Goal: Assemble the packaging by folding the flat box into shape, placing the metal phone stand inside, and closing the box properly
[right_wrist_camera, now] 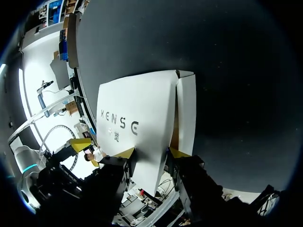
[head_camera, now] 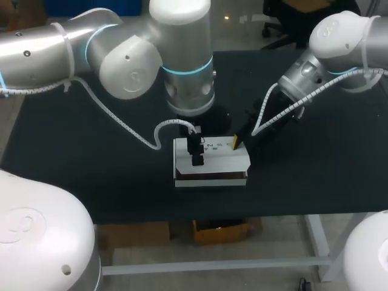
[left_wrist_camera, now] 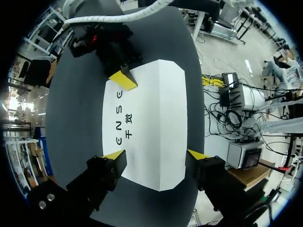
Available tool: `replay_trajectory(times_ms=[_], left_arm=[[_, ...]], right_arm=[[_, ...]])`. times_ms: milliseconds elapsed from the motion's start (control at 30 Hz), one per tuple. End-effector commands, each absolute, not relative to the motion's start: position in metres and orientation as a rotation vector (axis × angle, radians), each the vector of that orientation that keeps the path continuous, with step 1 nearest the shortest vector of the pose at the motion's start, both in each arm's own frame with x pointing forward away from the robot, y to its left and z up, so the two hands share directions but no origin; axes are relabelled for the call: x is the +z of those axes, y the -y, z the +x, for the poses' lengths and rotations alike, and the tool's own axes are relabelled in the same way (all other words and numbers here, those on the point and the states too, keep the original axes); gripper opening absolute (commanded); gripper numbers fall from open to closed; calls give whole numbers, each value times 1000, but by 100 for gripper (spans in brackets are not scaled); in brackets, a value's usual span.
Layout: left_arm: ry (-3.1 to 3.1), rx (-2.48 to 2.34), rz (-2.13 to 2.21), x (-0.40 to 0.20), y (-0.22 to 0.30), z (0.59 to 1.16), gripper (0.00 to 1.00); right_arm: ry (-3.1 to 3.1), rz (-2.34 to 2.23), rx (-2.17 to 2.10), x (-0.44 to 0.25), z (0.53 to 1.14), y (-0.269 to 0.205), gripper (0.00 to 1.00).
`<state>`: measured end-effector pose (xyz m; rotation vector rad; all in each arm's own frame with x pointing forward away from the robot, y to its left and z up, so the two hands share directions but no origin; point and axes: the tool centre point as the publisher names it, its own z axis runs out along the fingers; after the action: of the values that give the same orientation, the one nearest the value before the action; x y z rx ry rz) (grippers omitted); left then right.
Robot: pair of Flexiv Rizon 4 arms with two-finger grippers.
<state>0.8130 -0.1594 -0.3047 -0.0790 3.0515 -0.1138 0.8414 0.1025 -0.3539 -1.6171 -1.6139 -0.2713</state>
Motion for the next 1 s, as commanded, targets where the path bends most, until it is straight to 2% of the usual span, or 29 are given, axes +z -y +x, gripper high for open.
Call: replay_trajectory(times_ms=[33,233,400,833,1000], left_arm=[[-3057,-141,-84,-311,159,812,73],[-3068,-132,-104,-319,163,809,67],[-3054,-113,-130,-323,163,811,69],[-2985,-68,-168,-331,165,819,64],[-2935,-52,-167,-336,165,822,67]], right_arm=[[1616,-1614,-267,-354,841,-104,40],[1618,-1612,-267,-354,842,-105,40],[1617,-1609,-268,-354,842,-105,40],[1615,-1604,-270,-355,841,-102,40],[1614,-1596,-270,-355,841,-102,40]])
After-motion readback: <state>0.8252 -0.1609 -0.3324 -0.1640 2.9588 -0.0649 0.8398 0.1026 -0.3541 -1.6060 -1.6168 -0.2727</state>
